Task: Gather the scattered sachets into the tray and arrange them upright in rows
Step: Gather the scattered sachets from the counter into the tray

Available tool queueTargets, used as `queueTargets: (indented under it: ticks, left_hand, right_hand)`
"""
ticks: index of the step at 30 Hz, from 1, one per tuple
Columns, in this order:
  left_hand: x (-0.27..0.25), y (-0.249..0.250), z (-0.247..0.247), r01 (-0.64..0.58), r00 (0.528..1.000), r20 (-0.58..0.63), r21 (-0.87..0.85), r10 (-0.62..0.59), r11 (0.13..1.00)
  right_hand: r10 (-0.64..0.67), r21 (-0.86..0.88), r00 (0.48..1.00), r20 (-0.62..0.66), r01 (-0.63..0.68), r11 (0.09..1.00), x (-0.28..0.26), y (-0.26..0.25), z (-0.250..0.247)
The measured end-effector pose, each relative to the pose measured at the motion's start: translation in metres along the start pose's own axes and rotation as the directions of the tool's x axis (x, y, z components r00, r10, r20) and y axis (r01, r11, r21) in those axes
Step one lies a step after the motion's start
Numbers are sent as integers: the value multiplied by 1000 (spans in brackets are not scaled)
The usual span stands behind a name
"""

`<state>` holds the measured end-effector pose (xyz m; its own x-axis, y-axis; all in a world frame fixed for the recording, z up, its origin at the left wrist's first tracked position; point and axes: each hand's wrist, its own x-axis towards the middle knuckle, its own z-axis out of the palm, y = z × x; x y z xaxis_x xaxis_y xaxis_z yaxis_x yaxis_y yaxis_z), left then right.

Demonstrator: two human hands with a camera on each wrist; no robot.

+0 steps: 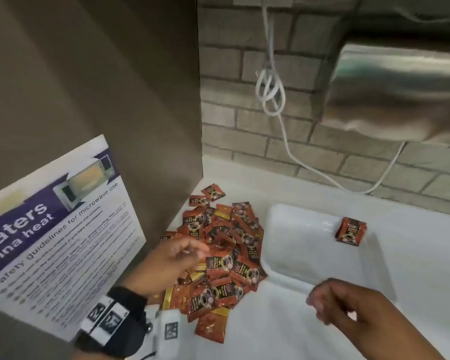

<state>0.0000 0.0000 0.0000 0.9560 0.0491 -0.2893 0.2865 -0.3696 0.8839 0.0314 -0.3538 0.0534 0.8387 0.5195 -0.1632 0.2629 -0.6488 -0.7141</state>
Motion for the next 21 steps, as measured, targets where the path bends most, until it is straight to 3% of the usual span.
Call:
queueTargets:
  ticks: [1,5,10,14,21]
  left_hand:
    - [18,4,0,-30,999,-18,80,31,996]
    - [85,18,13,9,993,-116,363,35,932]
    - [145,19,31,110,991,-126,632,-39,767]
    - [169,10,38,180,984,-143,724,-110,666]
    - [176,3,38,177,983,-169,738,-76,651]
  right_hand:
    - [-9,30,1000,8,9,999,23,-9,8]
    - [-26,-129,998,49,32,991,97,-24,21]
    - [64,-301,995,73,-39,953,182,-27,26]
    - [142,-424,987,79,-96,900,239,-28,33]
    - [265,-450,964,32,-222,865,303,-10,58]
